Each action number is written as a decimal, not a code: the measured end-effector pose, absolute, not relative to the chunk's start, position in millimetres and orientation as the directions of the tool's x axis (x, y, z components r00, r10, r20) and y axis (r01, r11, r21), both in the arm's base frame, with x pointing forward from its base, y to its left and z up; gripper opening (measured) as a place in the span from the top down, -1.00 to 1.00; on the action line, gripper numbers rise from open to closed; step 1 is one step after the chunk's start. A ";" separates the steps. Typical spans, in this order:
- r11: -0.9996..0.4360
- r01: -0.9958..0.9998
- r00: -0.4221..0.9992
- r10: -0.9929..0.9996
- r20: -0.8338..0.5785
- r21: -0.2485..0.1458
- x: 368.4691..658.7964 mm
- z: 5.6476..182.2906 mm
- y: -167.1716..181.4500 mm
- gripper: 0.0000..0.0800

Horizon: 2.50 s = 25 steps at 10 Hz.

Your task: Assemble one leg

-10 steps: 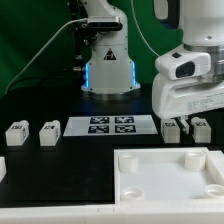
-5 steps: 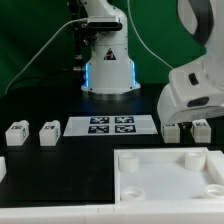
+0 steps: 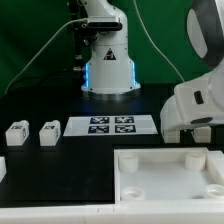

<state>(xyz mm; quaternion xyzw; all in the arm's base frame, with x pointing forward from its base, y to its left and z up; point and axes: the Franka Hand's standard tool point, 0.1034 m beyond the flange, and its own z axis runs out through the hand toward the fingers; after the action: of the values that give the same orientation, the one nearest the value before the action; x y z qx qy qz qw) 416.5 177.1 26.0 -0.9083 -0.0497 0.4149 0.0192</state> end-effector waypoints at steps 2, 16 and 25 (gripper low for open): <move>-0.997 0.058 0.616 0.069 -0.785 -0.043 403.1 21.2 180.5 -0.62; -0.998 0.058 0.595 0.064 -0.802 -0.036 387.1 11.1 176.7 0.27; -0.998 0.058 0.594 0.064 -0.802 -0.036 387.1 11.1 176.7 0.27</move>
Offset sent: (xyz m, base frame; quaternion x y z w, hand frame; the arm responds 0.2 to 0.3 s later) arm -0.0159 0.0003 -0.0030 0.0042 0.0079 0.0108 0.9999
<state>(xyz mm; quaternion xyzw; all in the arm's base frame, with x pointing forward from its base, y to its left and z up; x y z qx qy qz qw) 387.1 176.7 11.1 -0.8929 -0.0342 0.4490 0.0032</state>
